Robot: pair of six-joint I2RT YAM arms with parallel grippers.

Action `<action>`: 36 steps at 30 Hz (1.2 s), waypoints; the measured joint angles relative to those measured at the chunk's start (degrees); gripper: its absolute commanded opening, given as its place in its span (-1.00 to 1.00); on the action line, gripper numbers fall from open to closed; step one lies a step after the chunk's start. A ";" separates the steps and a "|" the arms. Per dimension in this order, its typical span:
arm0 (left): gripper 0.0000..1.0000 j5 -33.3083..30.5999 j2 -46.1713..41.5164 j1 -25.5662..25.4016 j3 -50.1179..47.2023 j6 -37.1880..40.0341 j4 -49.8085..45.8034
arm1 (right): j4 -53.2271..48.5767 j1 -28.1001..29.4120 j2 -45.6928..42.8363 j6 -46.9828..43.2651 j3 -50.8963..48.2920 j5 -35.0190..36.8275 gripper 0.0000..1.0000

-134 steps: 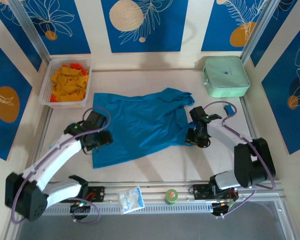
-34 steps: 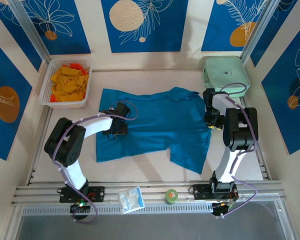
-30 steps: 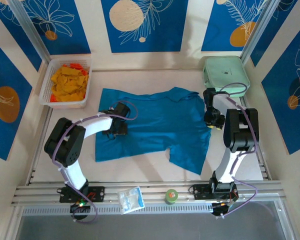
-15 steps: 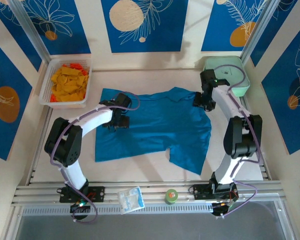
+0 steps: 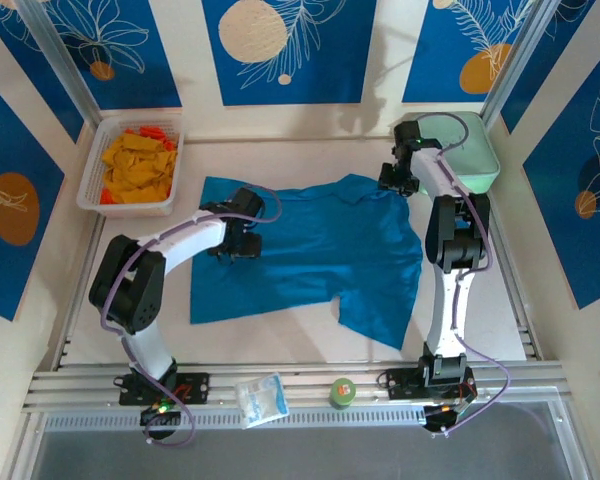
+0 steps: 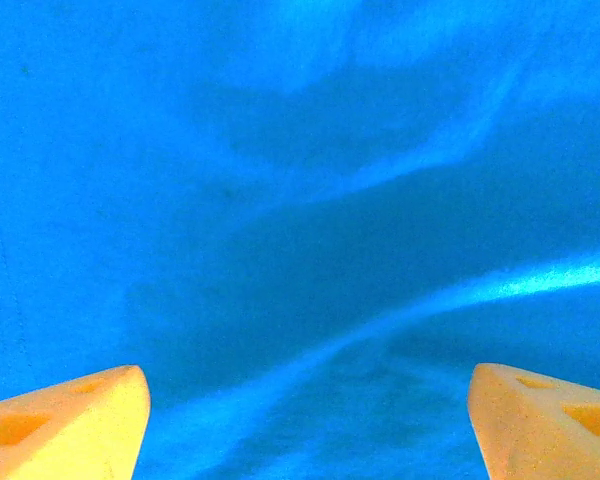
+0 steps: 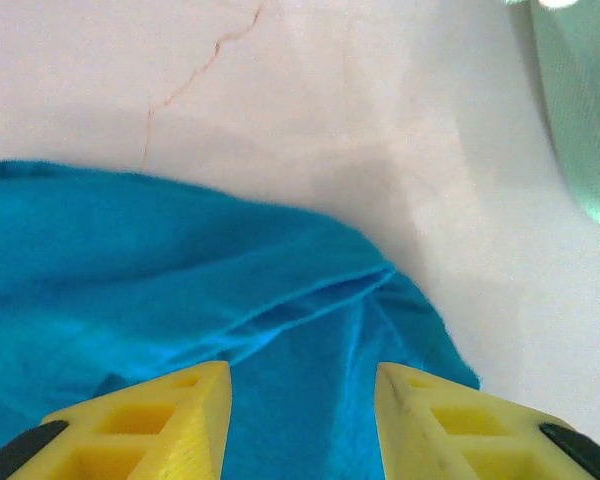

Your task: Fold and stack the t-shirts

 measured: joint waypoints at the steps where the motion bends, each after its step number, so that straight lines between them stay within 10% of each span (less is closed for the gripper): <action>1: 0.66 0.15 0.00 -0.07 -0.28 -0.04 0.07 | 0.09 -0.13 0.74 -0.15 0.87 0.02 -0.14; 10: 0.66 0.28 -0.70 -0.85 -2.25 -0.87 0.50 | -1.68 -0.98 8.28 -0.63 5.81 -0.17 -0.17; 16: 0.65 0.28 -0.81 -0.96 -2.54 -1.07 0.63 | -3.19 -1.25 10.32 -1.31 9.38 -1.29 -0.76; 24: 0.66 0.28 -0.81 -0.98 -3.21 -1.38 0.63 | -3.48 -1.38 10.43 -1.53 14.40 -2.19 -1.00; 36: 0.66 0.31 0.42 -1.01 -3.48 -2.12 1.07 | -2.60 -1.44 14.91 -1.64 28.70 -7.26 -1.00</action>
